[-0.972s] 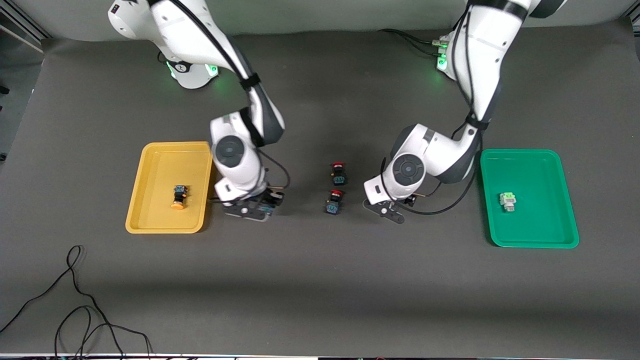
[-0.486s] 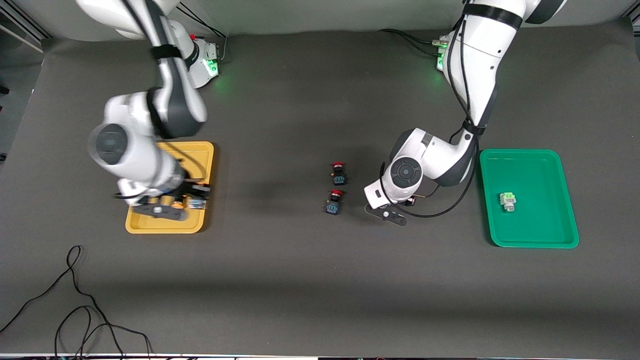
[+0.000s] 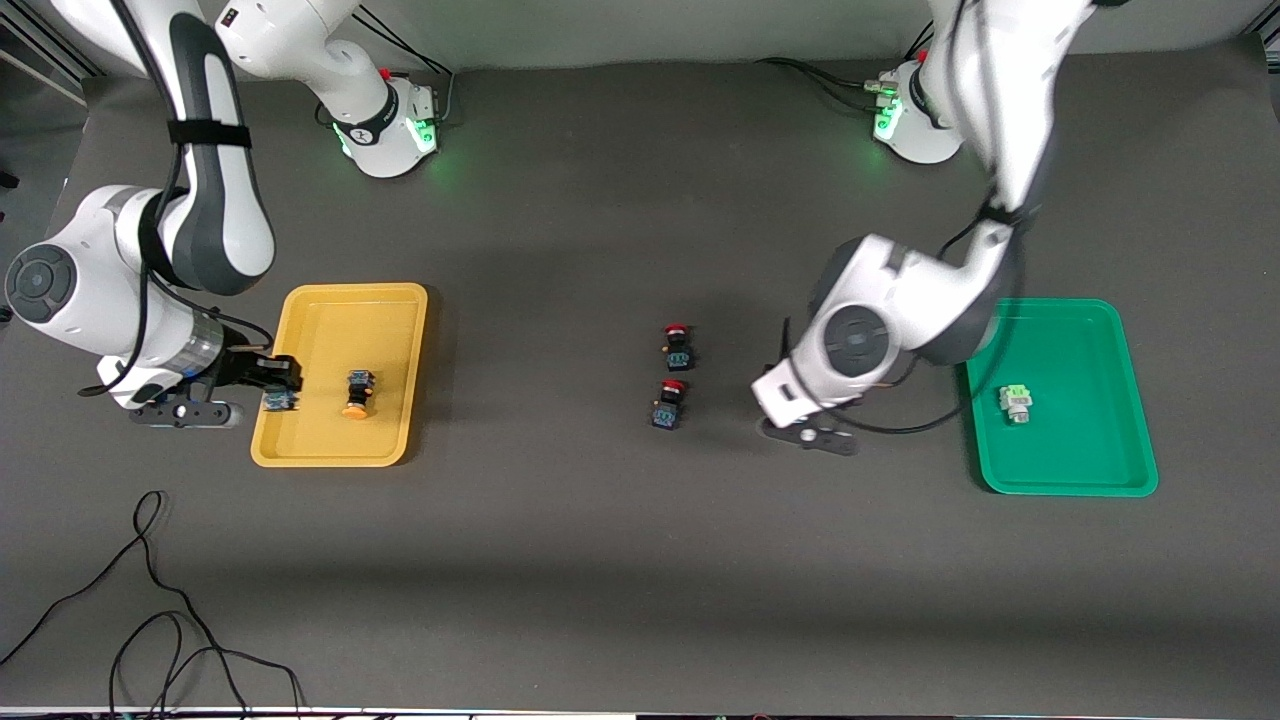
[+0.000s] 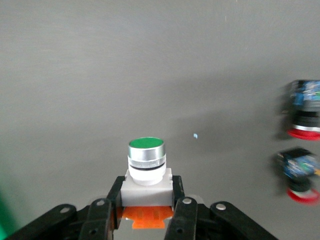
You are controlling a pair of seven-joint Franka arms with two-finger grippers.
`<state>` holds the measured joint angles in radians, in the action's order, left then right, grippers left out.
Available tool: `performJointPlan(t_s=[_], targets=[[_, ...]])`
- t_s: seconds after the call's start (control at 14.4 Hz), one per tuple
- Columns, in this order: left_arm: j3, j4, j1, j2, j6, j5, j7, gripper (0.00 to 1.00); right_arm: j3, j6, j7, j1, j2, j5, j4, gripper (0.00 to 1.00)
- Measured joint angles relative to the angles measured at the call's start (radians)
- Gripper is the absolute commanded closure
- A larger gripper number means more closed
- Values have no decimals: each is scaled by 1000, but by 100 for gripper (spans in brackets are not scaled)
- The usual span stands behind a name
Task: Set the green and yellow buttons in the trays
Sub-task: 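Carry the yellow button to the yellow tray while the left gripper carries the orange-based button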
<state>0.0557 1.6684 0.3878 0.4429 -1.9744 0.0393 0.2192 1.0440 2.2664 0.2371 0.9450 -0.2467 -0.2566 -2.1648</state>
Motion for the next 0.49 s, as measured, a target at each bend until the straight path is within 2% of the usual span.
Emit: performJointPlan(t_s=[0.28, 0.49], targets=[[-8, -4, -166, -153, 220, 11, 2, 98, 1, 325, 66, -2, -3, -12, -244, 100], [-15, 10, -340, -197, 297, -51, -33, 98, -36, 473, 79, 2, -21, -20, -339, 100]])
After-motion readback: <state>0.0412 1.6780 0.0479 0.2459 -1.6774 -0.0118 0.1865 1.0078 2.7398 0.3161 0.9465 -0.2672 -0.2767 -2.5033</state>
